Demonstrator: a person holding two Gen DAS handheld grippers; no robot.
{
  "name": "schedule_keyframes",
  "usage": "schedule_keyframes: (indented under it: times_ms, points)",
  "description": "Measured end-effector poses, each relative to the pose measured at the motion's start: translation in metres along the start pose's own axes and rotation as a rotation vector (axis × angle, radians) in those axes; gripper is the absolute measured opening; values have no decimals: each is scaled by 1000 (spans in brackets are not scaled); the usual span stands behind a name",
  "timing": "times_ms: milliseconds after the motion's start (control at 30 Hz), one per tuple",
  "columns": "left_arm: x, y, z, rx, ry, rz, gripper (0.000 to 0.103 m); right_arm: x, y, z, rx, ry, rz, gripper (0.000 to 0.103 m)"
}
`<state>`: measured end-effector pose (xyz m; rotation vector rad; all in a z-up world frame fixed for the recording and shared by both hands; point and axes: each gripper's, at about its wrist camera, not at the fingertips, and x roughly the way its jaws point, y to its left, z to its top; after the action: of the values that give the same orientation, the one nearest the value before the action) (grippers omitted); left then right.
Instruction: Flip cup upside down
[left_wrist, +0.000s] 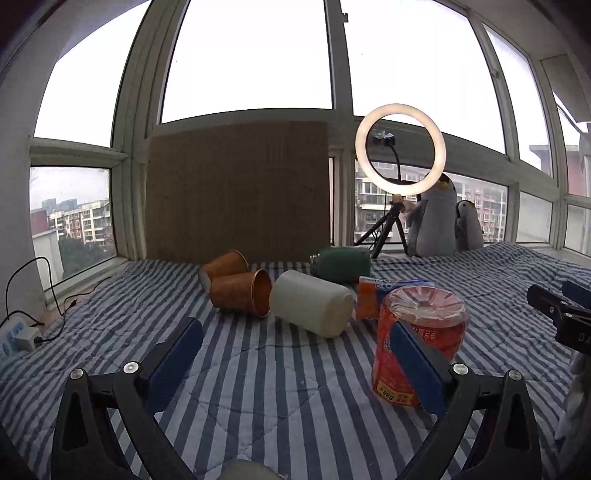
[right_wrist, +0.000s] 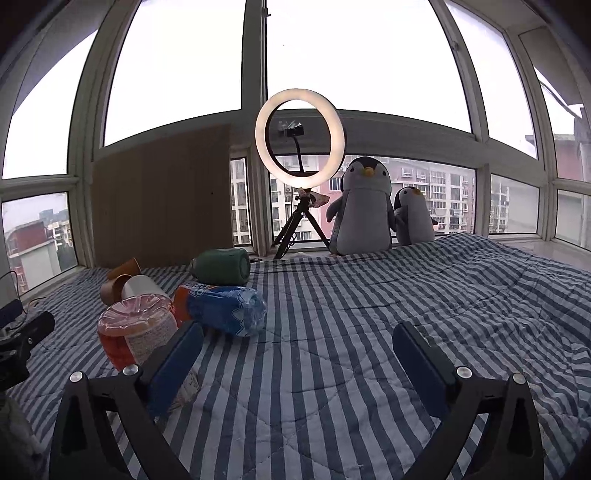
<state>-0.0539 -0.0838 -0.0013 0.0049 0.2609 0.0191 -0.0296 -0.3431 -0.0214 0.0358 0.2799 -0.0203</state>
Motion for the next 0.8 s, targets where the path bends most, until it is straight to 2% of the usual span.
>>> schedule_keyframes:
  times_ms: [800]
  points:
    - [-4, 2, 0, -5, -14, 7, 102, 0, 3, 1, -10, -3, 2, 102]
